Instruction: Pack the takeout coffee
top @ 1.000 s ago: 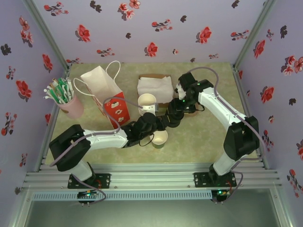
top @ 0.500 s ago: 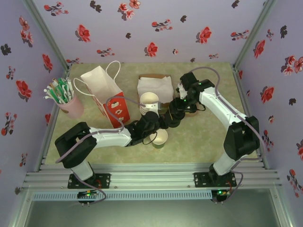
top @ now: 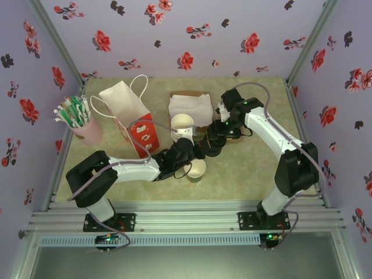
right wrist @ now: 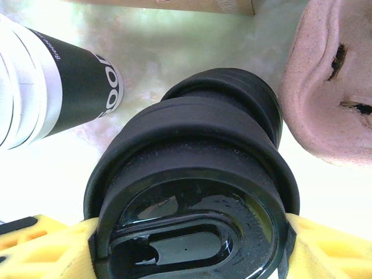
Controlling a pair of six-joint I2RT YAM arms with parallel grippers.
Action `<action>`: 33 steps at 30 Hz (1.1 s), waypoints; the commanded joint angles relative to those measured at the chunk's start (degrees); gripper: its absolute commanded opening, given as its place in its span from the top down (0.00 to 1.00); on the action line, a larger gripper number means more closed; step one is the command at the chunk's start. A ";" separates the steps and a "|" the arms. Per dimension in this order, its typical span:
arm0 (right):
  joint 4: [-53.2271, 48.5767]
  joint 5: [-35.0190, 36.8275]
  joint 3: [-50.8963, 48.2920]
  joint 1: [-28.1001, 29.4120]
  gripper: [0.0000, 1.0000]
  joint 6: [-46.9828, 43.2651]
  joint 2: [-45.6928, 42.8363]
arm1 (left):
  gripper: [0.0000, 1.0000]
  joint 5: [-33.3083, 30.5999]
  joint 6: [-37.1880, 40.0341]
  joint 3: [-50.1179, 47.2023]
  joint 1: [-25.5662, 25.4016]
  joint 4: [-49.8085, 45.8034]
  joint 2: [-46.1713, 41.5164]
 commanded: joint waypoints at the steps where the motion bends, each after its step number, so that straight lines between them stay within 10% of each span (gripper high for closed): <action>1: 0.32 -0.97 0.01 -0.23 0.35 0.32 0.69 | 0.89 -0.04 -4.83 -2.90 1.10 -9.76 1.42; 33: -0.07 -2.07 1.50 -0.28 0.36 0.82 0.77 | 0.89 -0.59 -6.47 -0.49 2.23 -16.99 4.03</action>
